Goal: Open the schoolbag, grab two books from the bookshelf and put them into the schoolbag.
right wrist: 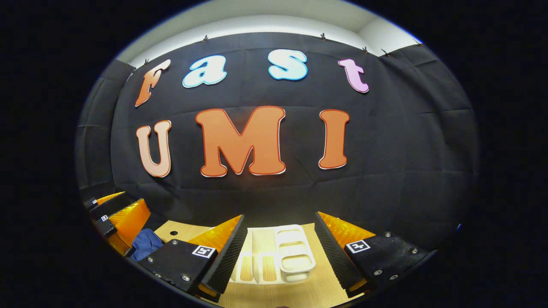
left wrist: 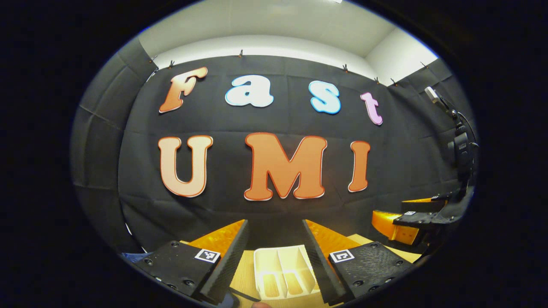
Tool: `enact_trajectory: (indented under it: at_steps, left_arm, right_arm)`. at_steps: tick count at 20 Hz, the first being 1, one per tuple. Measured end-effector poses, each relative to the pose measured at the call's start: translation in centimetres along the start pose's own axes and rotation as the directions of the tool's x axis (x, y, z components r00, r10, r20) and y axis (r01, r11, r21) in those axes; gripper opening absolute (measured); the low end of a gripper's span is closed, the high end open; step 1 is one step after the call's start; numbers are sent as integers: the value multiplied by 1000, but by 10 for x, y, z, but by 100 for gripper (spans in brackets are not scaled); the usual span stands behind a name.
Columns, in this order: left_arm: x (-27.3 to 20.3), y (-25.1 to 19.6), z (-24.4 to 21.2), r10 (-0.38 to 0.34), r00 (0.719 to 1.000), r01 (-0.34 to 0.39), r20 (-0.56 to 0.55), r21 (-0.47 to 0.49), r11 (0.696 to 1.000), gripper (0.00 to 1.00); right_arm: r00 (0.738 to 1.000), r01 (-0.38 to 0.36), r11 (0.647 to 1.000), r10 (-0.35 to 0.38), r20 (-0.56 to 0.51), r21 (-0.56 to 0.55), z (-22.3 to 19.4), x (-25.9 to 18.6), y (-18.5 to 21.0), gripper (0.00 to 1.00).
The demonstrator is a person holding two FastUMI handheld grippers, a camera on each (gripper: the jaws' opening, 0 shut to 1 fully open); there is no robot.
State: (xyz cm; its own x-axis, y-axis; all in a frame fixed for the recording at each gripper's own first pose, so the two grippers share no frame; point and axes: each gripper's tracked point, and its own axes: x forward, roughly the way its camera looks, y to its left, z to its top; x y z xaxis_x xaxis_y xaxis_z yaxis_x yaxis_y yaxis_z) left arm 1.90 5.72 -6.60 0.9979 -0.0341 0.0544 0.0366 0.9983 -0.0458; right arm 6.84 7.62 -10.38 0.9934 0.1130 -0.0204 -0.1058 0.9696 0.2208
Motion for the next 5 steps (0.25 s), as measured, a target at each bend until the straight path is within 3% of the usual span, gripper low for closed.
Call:
enact_trajectory:
  at_steps: [5]
  left_arm:
    - [-11, -1, 0, 36, 999, -37, 27, 13, 999, 78]
  right_arm:
    - [994, 1, 1000, -1, 105, 2, 12, -6, 1, 94]
